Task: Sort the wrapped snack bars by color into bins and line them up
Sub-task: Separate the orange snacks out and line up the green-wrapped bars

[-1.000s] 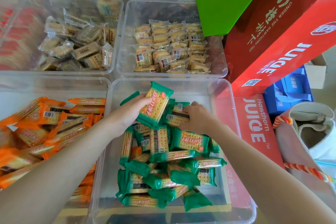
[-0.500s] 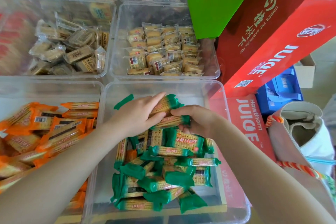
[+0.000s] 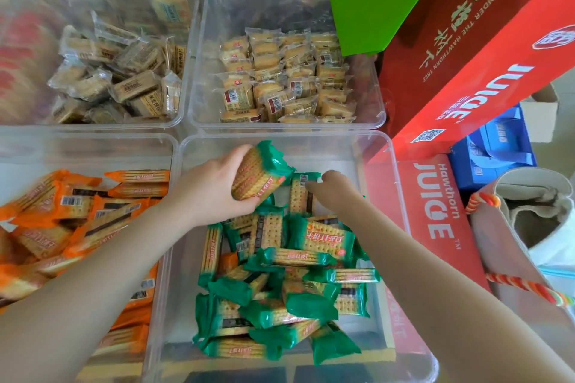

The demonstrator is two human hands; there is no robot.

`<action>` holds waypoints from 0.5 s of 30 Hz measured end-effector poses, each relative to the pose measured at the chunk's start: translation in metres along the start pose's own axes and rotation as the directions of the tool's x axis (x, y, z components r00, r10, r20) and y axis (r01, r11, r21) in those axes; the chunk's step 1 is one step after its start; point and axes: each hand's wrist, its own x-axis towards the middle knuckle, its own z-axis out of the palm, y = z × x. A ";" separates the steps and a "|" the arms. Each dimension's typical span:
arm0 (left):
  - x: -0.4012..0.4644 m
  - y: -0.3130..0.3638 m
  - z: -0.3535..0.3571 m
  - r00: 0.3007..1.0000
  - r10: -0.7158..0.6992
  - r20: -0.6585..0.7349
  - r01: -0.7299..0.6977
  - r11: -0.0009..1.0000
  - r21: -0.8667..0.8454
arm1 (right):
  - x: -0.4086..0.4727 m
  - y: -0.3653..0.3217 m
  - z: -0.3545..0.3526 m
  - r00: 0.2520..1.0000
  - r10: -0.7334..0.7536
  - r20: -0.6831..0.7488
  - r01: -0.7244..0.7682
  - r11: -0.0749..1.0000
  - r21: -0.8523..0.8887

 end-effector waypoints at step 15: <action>0.001 0.019 -0.011 0.997 0.035 -0.073 -0.029 0.997 0.076 | -0.009 0.023 0.031 0.979 0.041 -0.198 -0.044 0.999 -0.012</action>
